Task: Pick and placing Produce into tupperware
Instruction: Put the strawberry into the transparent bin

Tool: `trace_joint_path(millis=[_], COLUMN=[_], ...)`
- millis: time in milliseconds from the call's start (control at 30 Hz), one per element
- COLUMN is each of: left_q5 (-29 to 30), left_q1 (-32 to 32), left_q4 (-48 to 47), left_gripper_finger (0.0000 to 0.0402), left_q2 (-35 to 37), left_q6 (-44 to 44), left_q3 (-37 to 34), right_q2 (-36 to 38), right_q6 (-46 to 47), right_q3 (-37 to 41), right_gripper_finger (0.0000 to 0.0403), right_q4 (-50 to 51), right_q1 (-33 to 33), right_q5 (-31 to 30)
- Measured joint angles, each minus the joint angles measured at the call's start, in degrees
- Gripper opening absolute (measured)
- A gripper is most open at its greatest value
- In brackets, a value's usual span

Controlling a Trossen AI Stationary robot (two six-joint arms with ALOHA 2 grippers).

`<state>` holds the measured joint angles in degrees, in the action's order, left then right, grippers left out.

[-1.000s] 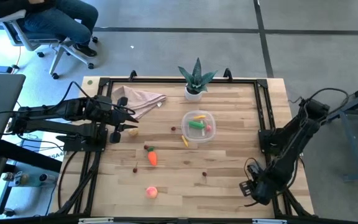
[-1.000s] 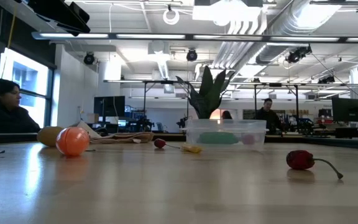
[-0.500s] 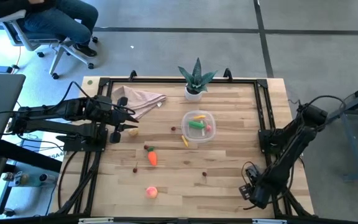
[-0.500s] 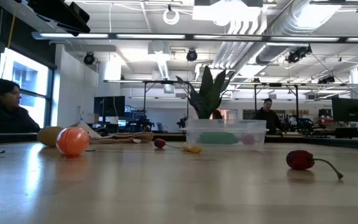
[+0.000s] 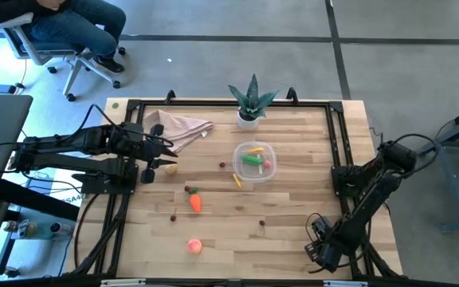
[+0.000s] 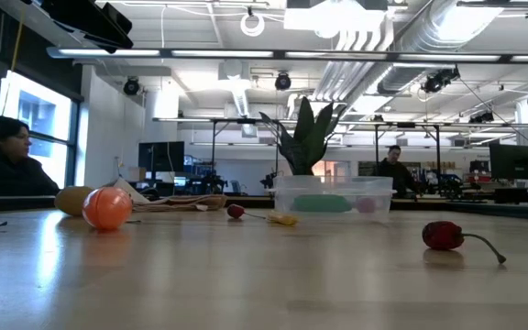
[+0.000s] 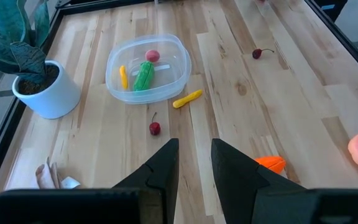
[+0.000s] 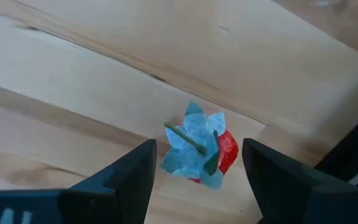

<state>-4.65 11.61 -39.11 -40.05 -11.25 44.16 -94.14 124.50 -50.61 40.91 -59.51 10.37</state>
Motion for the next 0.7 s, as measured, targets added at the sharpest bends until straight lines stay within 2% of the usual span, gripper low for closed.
trace_joint_path(millis=[700], left_q5=[0.01], left_q1=[-0.01], left_q4=[-0.01], left_gripper_finger=[0.0083], left_q2=[0.00], left_q6=[-0.02], left_q3=[0.00], right_q2=[-0.07], right_q6=[2.55], right_q3=[0.00], right_gripper_finger=[0.0229], right_q4=[0.51], right_q1=[-0.03], right_q5=[0.44])
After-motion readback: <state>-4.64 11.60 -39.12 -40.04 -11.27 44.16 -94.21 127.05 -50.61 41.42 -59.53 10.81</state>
